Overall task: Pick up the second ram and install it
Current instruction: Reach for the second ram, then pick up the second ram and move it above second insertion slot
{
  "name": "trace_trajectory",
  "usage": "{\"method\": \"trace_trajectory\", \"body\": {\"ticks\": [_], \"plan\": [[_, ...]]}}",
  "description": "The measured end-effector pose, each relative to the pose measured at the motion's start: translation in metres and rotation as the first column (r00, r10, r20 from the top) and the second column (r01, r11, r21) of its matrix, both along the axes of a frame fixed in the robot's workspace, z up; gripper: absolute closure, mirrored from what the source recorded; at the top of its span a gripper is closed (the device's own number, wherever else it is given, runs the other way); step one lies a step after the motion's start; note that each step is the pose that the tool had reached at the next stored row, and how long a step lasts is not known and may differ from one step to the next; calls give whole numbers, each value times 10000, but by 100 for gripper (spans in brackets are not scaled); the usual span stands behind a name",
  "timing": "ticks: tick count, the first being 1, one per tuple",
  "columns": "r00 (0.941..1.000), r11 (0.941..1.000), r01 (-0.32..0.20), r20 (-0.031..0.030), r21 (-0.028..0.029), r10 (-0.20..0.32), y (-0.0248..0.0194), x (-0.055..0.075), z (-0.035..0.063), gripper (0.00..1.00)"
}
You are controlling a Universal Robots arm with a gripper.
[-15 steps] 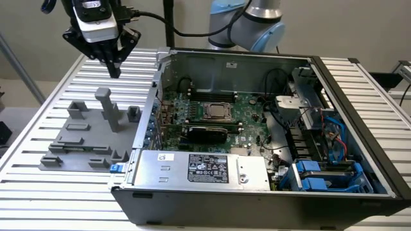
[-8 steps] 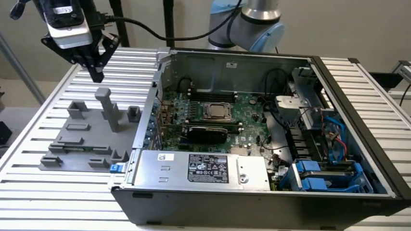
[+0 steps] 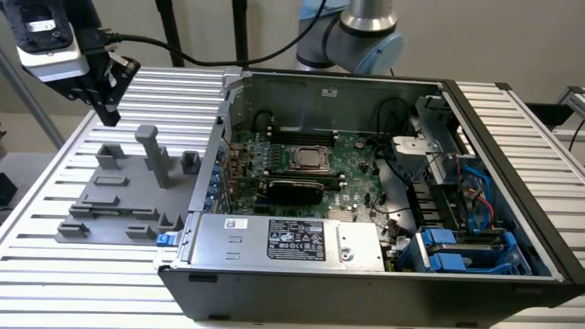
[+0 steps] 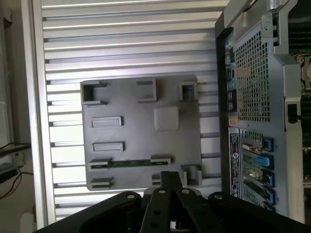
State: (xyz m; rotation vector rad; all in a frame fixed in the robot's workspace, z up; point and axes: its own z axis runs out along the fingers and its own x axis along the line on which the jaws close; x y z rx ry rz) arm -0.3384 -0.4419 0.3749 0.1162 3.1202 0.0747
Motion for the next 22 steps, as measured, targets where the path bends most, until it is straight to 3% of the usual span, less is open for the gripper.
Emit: {"method": "trace_trajectory", "body": {"ticks": [5, 9, 22], "plan": [[10000, 10000, 0, 1, 1, 0, -64, -226, -57, 89], [10000, 10000, 0, 1, 1, 0, -75, -385, -95, 89], [10000, 10000, 0, 1, 1, 0, -75, -395, -97, 89]]}}
